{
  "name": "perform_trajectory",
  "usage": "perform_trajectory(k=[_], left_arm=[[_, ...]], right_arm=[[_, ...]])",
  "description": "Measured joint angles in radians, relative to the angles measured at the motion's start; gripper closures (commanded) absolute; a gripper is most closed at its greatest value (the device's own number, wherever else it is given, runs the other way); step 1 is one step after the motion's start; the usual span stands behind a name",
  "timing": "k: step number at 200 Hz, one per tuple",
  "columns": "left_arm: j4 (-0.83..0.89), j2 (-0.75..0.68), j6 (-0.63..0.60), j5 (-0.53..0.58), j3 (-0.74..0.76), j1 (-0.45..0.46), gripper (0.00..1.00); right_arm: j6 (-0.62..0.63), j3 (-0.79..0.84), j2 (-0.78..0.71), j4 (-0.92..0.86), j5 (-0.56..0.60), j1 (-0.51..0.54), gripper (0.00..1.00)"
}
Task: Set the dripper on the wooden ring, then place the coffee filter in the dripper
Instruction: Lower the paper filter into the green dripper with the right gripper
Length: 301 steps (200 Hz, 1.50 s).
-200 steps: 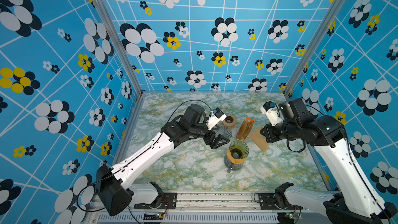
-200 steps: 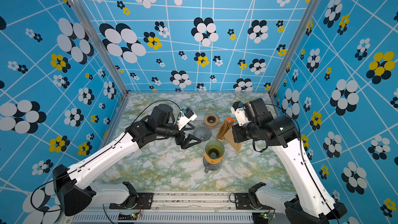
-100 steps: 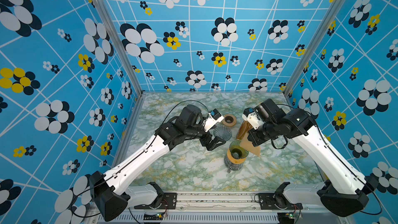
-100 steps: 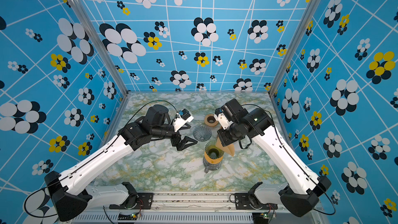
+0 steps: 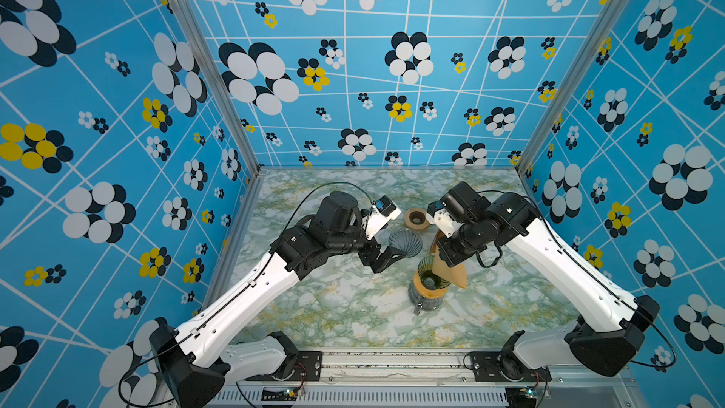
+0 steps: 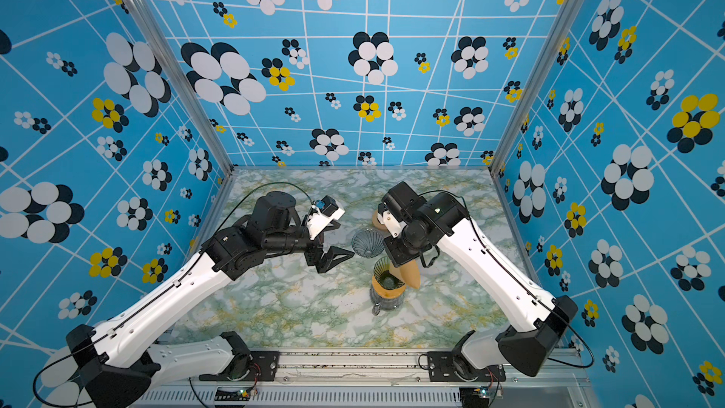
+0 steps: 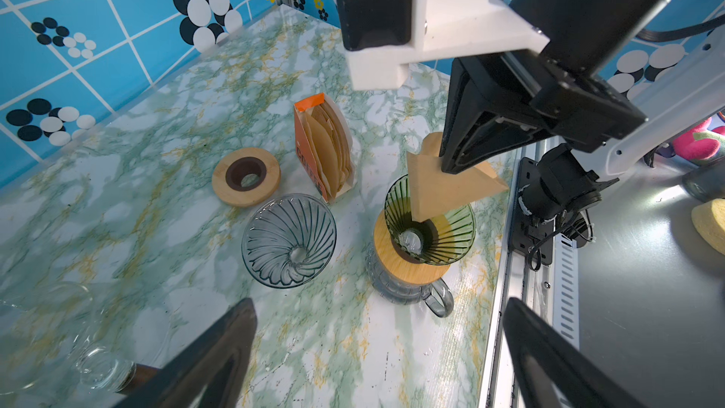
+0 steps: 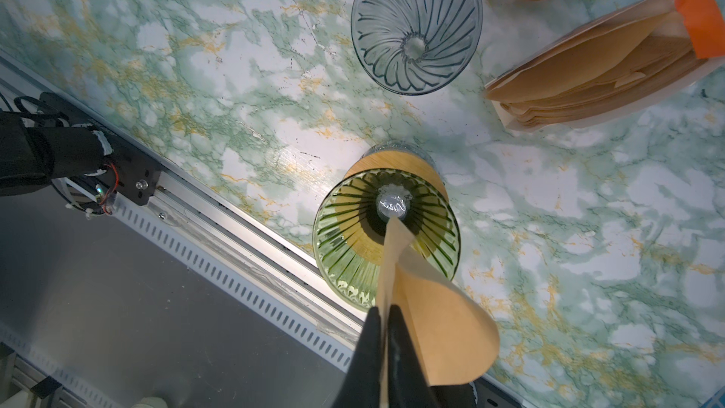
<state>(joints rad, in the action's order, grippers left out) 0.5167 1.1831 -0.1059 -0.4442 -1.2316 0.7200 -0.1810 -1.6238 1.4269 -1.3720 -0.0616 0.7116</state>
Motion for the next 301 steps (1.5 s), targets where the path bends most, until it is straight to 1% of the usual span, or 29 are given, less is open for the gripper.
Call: perform_trajectory(k=[12,17,18,23,61,97,128,138,150,176,223,258,301], left_arm=[[0.0,0.0,0.0,0.0,0.0,0.0,0.01],[0.0,0.0,0.0,0.0,0.0,0.0,0.01],[0.0,0.0,0.0,0.0,0.0,0.0,0.01],[0.0,0.0,0.0,0.0,0.0,0.0,0.01],[0.0,0.0,0.0,0.0,0.0,-0.001,0.01],[0.0,0.0,0.0,0.0,0.0,-0.001,0.01],[-0.001,0.0,0.002,-0.002,0.0,-0.001,0.01],[-0.003,0.0,0.002,-0.004,0.0,-0.001,0.01],[-0.009,0.0,0.005,-0.004,0.0,-0.001,0.01],[-0.022,0.0,0.008,-0.005,0.001,-0.001,0.01],[-0.027,0.0,0.008,-0.005,0.005,-0.001,0.01],[-0.029,0.0,0.008,-0.005,0.008,-0.001,0.01],[-0.031,0.0,0.008,-0.005,0.008,-0.001,0.01]], right_arm=[[0.0,0.0,0.005,0.007,0.0,0.003,0.82],[-0.001,0.0,0.006,0.011,0.0,0.004,0.78],[-0.002,0.0,0.006,0.013,0.0,0.005,0.75],[-0.005,0.0,0.007,0.019,0.0,0.005,0.73],[-0.026,0.0,0.006,0.062,-0.007,0.006,0.69],[-0.054,0.024,-0.025,0.135,0.001,0.006,0.7],[-0.097,0.094,-0.112,0.193,0.017,-0.003,0.83],[-0.107,0.115,-0.149,0.21,0.019,-0.025,0.86],[-0.116,0.135,-0.183,0.219,0.015,-0.063,0.87],[-0.114,0.183,-0.221,0.227,0.003,-0.11,0.87],[-0.068,0.274,-0.193,0.228,-0.054,-0.11,0.88],[-0.04,0.286,-0.172,0.229,-0.072,-0.11,0.87],[-0.011,0.286,-0.148,0.229,-0.13,-0.11,0.81]])
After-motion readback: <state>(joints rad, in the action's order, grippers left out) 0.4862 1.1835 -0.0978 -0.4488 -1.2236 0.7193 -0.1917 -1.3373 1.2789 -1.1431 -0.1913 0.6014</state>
